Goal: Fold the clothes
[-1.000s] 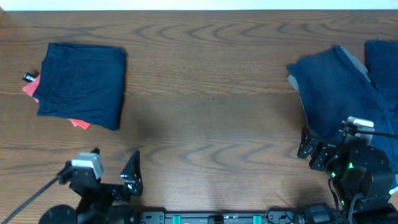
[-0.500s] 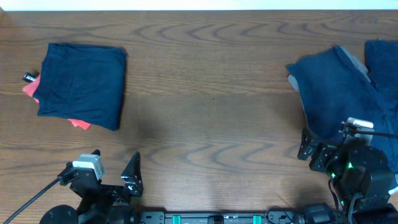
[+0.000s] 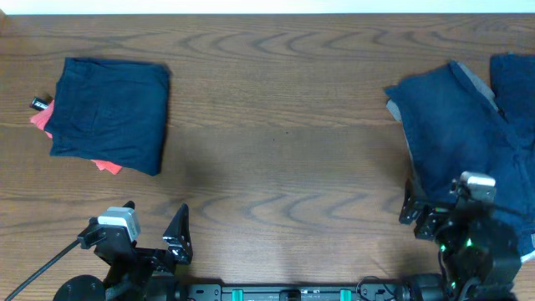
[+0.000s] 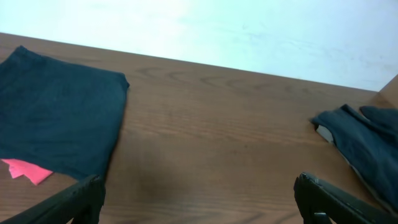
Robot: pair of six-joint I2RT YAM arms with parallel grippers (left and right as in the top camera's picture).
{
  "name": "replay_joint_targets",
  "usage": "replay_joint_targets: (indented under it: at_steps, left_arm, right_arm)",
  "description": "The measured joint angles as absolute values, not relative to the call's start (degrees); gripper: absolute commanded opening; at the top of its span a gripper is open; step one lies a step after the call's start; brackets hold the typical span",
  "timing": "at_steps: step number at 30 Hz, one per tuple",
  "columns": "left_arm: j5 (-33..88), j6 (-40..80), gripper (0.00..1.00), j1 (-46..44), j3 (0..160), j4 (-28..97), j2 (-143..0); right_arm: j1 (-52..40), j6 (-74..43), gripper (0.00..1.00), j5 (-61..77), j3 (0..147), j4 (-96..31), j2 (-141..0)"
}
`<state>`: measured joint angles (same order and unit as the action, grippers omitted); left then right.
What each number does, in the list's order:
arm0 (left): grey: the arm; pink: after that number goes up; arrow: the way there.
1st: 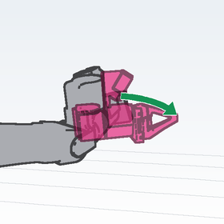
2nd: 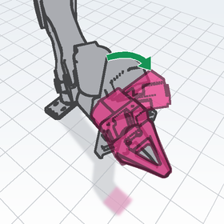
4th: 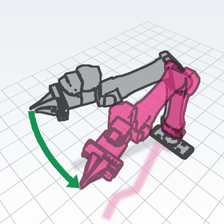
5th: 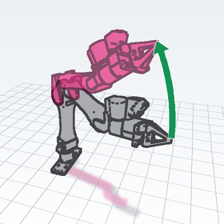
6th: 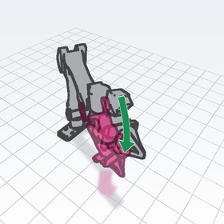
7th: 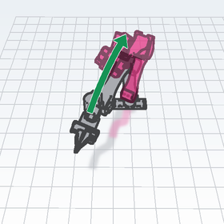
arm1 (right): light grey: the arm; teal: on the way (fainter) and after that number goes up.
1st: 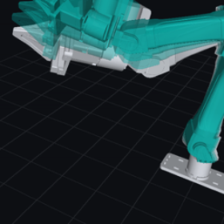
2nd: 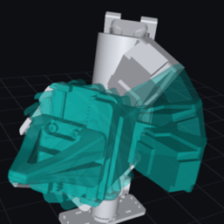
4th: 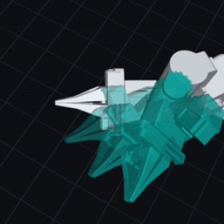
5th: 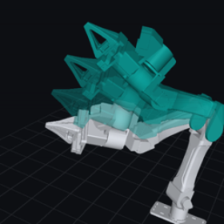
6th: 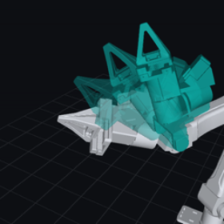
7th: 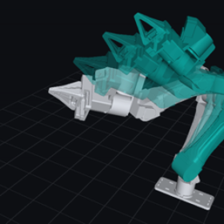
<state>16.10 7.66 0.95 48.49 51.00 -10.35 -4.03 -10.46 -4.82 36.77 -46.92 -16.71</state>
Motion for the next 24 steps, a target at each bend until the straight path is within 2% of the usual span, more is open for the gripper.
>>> replay_joint_targets:
  at_steps: [7, 18, 24]
  left_arm:
    - [16.1, 7.7, 0.98, 1.0, 48.4, 51.0, -10.3]
    - [16.1, 7.7, 0.98, 1.0, 48.4, 51.0, -10.4]
    - [16.1, 7.7, 0.98, 1.0, 48.4, 51.1, -10.4]
  right_arm:
    - [-1.7, -8.4, 0.99, -1.0, 21.1, -34.8, -2.2]
    - [-1.5, -4.8, 0.99, 0.1, 4.3, -3.1, -0.6]
    - [-1.5, -4.5, 0.99, 0.3, 0.4, -4.0, -0.7]
